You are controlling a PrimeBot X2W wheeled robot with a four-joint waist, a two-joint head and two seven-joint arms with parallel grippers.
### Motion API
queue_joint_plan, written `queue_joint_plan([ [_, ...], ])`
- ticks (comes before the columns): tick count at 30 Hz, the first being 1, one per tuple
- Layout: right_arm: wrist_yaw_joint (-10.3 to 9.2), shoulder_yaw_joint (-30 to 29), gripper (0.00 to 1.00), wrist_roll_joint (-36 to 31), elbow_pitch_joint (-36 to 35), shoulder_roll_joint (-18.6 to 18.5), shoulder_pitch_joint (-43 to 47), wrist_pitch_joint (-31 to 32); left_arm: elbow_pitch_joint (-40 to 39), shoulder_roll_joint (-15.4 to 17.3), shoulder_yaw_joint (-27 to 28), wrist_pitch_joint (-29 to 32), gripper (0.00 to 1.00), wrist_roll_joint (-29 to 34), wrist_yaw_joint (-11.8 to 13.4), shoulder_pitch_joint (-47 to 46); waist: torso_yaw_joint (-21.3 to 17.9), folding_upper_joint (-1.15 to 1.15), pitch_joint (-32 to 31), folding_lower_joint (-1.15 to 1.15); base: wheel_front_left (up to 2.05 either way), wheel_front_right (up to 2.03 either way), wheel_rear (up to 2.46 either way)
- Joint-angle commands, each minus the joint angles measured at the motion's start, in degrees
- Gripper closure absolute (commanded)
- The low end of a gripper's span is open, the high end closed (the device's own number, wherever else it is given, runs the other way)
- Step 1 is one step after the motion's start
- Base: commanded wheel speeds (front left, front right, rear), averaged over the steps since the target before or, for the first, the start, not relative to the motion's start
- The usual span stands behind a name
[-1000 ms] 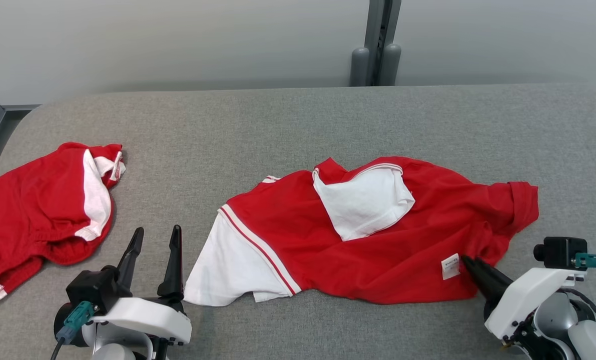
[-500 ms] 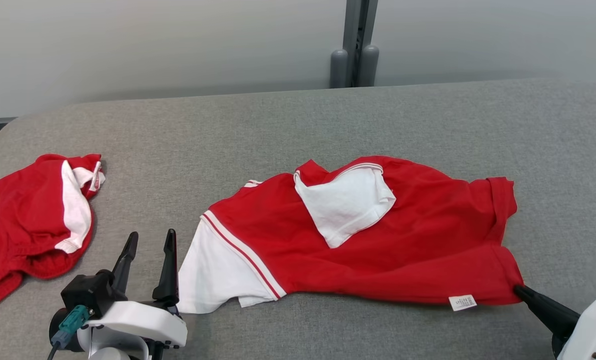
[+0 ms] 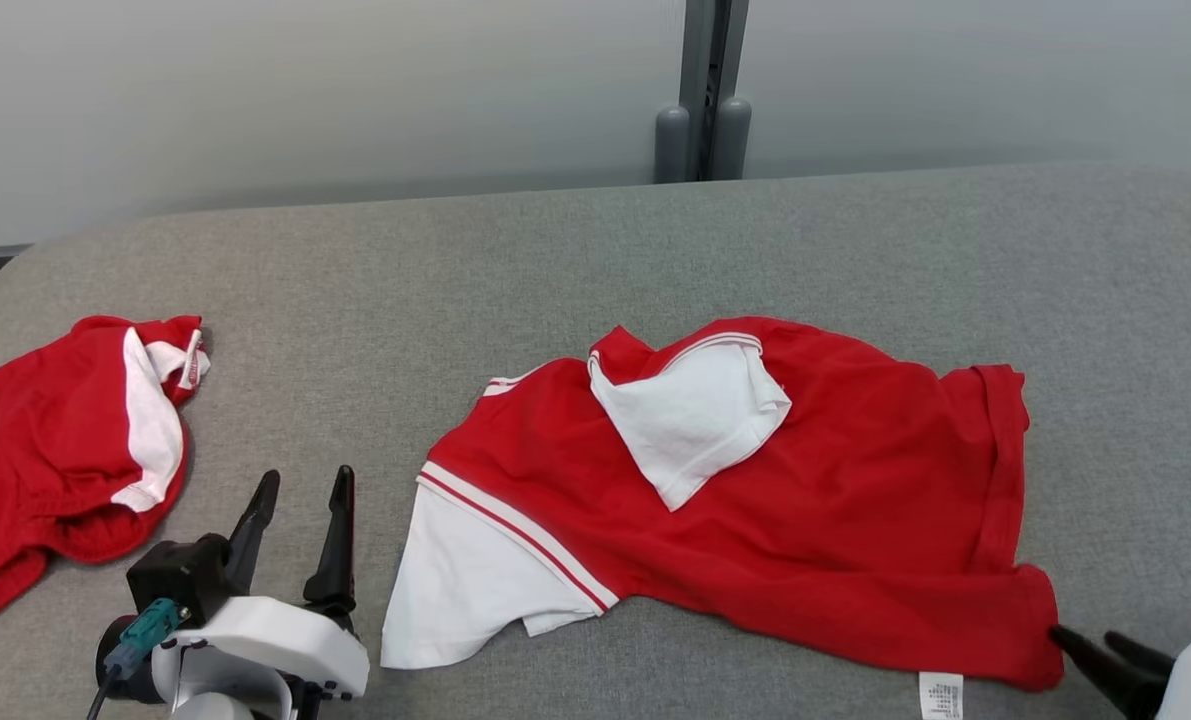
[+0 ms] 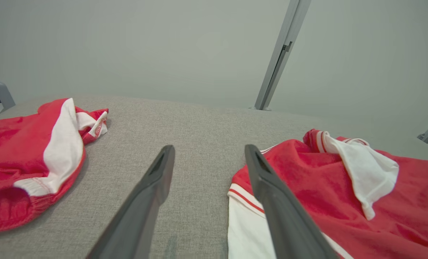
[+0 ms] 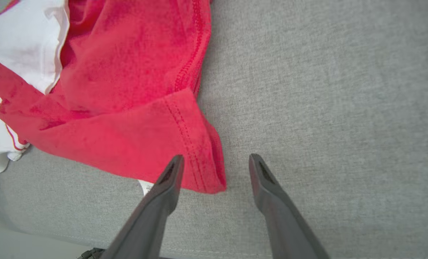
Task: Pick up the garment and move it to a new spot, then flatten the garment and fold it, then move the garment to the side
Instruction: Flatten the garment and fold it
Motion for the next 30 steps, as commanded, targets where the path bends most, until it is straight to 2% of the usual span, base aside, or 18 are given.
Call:
queue_joint_plan([
  [1,0.03,-0.6,0.00,0.0,-0.2,-0.2,-0.6,-0.5,0.1,0.7,0.2,0.1,0.00,-0.1,0.2,0.5,0.2,0.00,-0.4,0.00,0.00,0.00,0.00],
  [5,0.03,-4.1,0.00,0.3,-3.5,0.7,0.0,-2.8,-0.1,1.5,-0.6,3.7,0.00,-0.7,-0.2,1.4,0.6,0.00,-1.2,0.00,0.00,0.00,0.00],
  [9,0.02,-8.1,0.00,-0.6,-8.7,1.8,0.5,-8.2,-1.5,3.0,-0.9,7.5,0.00,-1.3,-0.4,2.6,0.8,0.00,-1.4,0.00,0.00,0.00,0.00],
  [15,0.03,-11.7,0.00,-6.6,-13.7,5.5,-0.8,-19.5,-8.0,3.9,1.5,4.4,0.00,-0.6,2.1,2.3,0.9,0.00,-2.0,0.00,0.00,0.00,0.00],
  [16,0.03,-11.7,0.00,-8.7,-14.8,7.1,-1.3,-23.3,-10.6,4.0,1.8,3.1,0.00,-0.1,2.8,2.6,0.7,0.00,-2.3,0.00,0.00,0.00,0.00],
  [19,0.03,-10.8,0.00,-11.9,-16.3,9.4,-2.5,-28.8,-13.6,4.1,2.8,1.0,0.00,0.3,3.7,3.1,0.2,0.00,-2.5,0.00,0.00,0.00,0.00],
  [24,0.03,-8.5,0.00,-16.4,-16.2,13.5,-4.1,-38.3,-15.9,2.3,5.4,-2.2,0.00,-0.4,4.6,3.9,-0.4,0.00,-2.4,0.00,0.00,0.00,0.00],
  [26,0.03,-6.2,0.00,-18.1,-14.7,13.6,-4.5,-41.7,-16.0,1.5,6.6,-2.8,0.00,-0.1,4.7,4.3,-0.5,0.00,-2.3,0.00,0.00,0.00,0.00],
  [28,0.02,-3.0,0.00,-18.8,-13.2,14.0,-4.5,-44.0,-16.0,0.6,7.1,-3.1,0.00,0.6,3.9,4.4,-0.5,0.00,-2.2,0.00,0.00,0.00,0.00],
  [30,0.02,0.1,0.00,-20.9,-11.5,12.7,-4.4,-45.5,-16.2,-0.4,7.7,-3.2,0.00,1.7,2.7,4.6,-0.4,0.00,-2.0,0.00,0.00,0.00,0.00],
])
